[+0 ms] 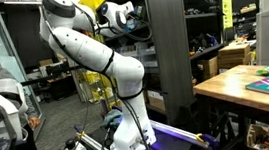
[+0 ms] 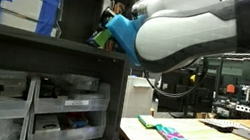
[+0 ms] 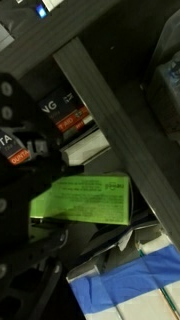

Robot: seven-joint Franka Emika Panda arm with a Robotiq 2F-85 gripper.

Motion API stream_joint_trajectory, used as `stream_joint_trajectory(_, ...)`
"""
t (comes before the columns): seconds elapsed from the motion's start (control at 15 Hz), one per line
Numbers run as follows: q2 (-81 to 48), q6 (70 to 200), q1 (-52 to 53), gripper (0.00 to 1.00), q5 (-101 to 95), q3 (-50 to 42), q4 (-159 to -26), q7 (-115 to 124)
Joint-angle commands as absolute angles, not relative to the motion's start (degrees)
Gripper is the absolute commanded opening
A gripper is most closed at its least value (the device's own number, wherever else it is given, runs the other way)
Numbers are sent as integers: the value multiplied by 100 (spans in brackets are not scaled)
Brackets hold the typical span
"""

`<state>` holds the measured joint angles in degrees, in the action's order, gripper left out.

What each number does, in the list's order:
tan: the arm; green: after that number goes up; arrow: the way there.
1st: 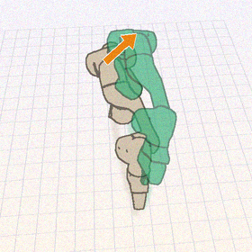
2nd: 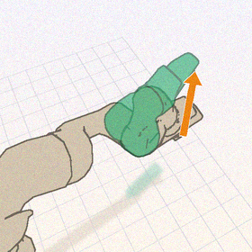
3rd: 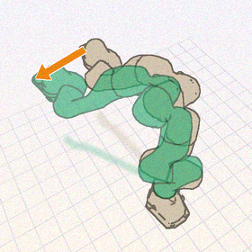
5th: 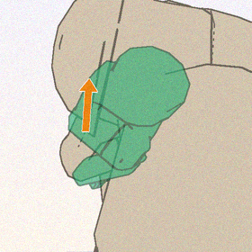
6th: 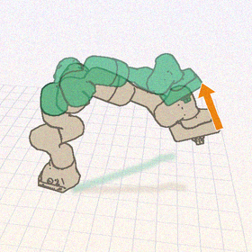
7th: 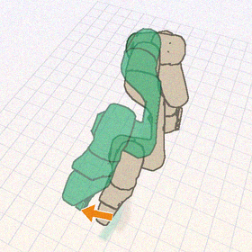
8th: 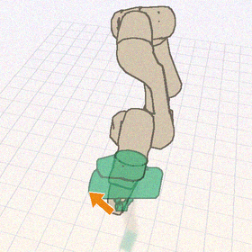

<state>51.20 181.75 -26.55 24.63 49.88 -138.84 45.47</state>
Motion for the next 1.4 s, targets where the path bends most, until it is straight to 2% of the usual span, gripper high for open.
stream_joint_trajectory(0.0,5283,18165,-2118,12,2344,4624,-14330,4581)
stream_joint_trajectory(0.6,5532,18454,-1622,12,2417,3982,-14964,4620)
stream_joint_trajectory(1.0,5823,18540,-1465,12,2477,3897,-15280,4659)
stream_joint_trajectory(1.07,5513,18533,-1544,12,2380,4039,-14970,4621)
stream_joint_trajectory(1.13,5532,18532,-1526,37,2379,4058,-14989,4621)
stream_joint_trajectory(1.2,5527,18530,-1524,37,2378,4062,-14988,4622)
stream_joint_trajectory(1.27,5521,18530,-1524,12,2378,4062,-14987,4621)
stream_joint_trajectory(1.33,5514,18519,-1547,12,2386,4052,-14994,4629)
